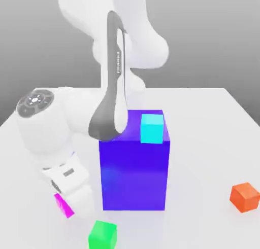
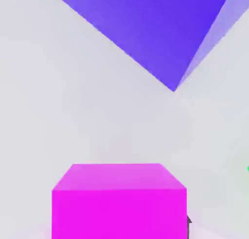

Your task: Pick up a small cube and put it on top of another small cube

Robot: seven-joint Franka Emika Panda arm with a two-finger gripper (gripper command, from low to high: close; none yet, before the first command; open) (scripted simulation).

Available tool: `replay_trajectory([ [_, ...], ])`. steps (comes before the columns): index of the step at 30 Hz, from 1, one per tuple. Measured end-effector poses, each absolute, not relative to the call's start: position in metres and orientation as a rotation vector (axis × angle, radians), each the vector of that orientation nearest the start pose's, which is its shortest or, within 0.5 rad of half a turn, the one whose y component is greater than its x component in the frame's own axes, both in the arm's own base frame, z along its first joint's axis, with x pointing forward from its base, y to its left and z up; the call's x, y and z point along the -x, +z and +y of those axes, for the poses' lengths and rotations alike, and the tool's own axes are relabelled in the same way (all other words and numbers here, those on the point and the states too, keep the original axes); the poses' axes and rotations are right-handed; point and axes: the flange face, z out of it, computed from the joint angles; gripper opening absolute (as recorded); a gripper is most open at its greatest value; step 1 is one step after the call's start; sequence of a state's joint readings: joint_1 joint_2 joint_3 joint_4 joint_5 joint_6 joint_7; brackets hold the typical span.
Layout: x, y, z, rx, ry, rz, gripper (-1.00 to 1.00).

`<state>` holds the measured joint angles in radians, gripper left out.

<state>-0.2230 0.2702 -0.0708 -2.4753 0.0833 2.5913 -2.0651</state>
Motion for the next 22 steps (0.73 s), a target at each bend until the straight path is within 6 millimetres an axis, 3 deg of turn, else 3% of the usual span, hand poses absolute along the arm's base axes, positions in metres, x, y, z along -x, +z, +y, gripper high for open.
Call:
replay_trajectory([
  [6, -0.461, 0.199, -0.098, -1.665, -0.022, 2.784, -1.0],
  [12, -0.482, 0.237, -0.066, -1.129, -0.001, 2.949, -1.0],
  [15, -0.486, 0.225, -0.062, -1.055, 0.003, 2.957, -1.0],
  [19, -0.486, 0.186, -0.061, -1.043, 0.002, 2.961, -1.0],
  [20, -0.485, 0.18, -0.061, -1.042, 0.001, 2.962, 1.0],
  [22, -0.485, 0.18, -0.061, -1.042, 0.001, 2.962, 1.0],
])
